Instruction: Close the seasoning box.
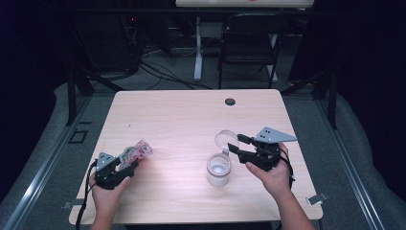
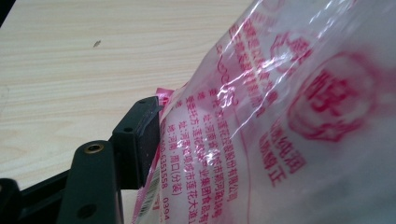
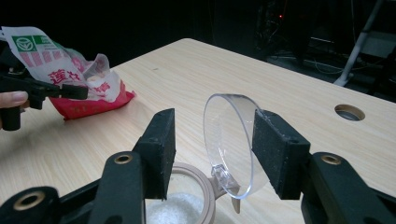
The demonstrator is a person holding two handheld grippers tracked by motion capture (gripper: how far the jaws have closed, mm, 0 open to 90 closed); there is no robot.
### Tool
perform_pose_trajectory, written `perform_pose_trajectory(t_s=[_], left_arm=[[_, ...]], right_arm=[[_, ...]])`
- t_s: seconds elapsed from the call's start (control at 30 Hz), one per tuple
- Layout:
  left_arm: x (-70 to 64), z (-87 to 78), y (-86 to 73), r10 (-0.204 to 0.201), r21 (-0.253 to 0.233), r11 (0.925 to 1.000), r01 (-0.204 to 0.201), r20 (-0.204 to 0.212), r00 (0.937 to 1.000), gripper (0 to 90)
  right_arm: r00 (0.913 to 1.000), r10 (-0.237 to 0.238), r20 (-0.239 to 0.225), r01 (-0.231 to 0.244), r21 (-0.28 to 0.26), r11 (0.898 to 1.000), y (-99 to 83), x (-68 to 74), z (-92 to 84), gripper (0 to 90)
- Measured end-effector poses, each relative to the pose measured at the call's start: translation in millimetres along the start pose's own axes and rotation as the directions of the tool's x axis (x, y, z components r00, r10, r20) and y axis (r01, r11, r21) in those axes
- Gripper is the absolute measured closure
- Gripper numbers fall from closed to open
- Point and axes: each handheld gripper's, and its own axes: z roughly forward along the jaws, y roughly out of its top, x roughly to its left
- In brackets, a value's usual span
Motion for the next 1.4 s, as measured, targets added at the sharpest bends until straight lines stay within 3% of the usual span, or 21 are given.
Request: perform_pose_trajectory(t_s=[0.17, 0.27, 0.33, 0.43, 0.5, 0.57, 0.9, 1.17, 1.4], left_arm=[[-2.4, -7.1, 4.8, 0.005, -0.017, 0.9998, -0.005, 0.007, 1.0, 37.2], [-5.9, -13.0, 7.9, -0.013, -0.056, 0.9983, 0.015, 0.041, 0.9991, 29.1], [-10.4, -15.4, 8.8, 0.002, -0.056, 0.9984, 0.001, 0.05, 0.9987, 23.6], [-18.7, -15.8, 9.4, 0.041, -0.028, 0.9988, -0.041, 0.012, 0.9991, 23.2], [-26.1, -14.3, 8.5, 0.09, 0.006, 0.996, -0.089, -0.03, 0.9955, 22.3], [-31.8, -13.4, 7.0, 0.113, 0.019, 0.9934, -0.113, -0.039, 0.9928, 25.6], [-51.6, -19.2, 4.7, 0.135, 0.015, 0.9905, -0.136, 0.064, 0.9888, 25.6], [-65.4, -21.2, 4.0, 0.156, 0.019, 0.987, -0.159, 0.111, 0.9815, 26.1], [-78.5, -22.2, 6.0, 0.185, 0.007, 0.9822, -0.188, 0.156, 0.9704, 25.9]], right_arm=[[0.9999, -0.002, 0.011, 0.002, -0.004, 1.0, 1.4, -3.0, -3.4, 48.4], [0.9998, 0.001, 0.019, -0.001, -0.005, 1.0, 1.7, -5.5, -4.7, 47.4], [0.9997, 0.008, 0.021, -0.008, -0.005, 1.0, 0.9, -7.9, -4.1, 46.4], [0.9992, 0.024, 0.032, -0.024, 0.002, 1.0, -2.9, -13.0, -0.4, 45.0], [0.9988, 0.033, 0.036, -0.034, 0.02, 0.999, -6.0, -16.3, 3.3, 45.1], [0.9984, 0.043, 0.036, -0.044, 0.028, 0.999, -8.6, -18.8, 7.3, 45.2], [0.9975, 0.057, 0.042, -0.06, 0.073, 0.996, -14.7, -26.3, 24.2, 49.7], [0.9983, 0.049, 0.031, -0.051, 0.083, 0.995, -14.0, -26.8, 28.6, 56.2], [0.9991, 0.033, 0.025, -0.035, 0.083, 0.996, -13.0, -24.1, 27.9, 63.6]])
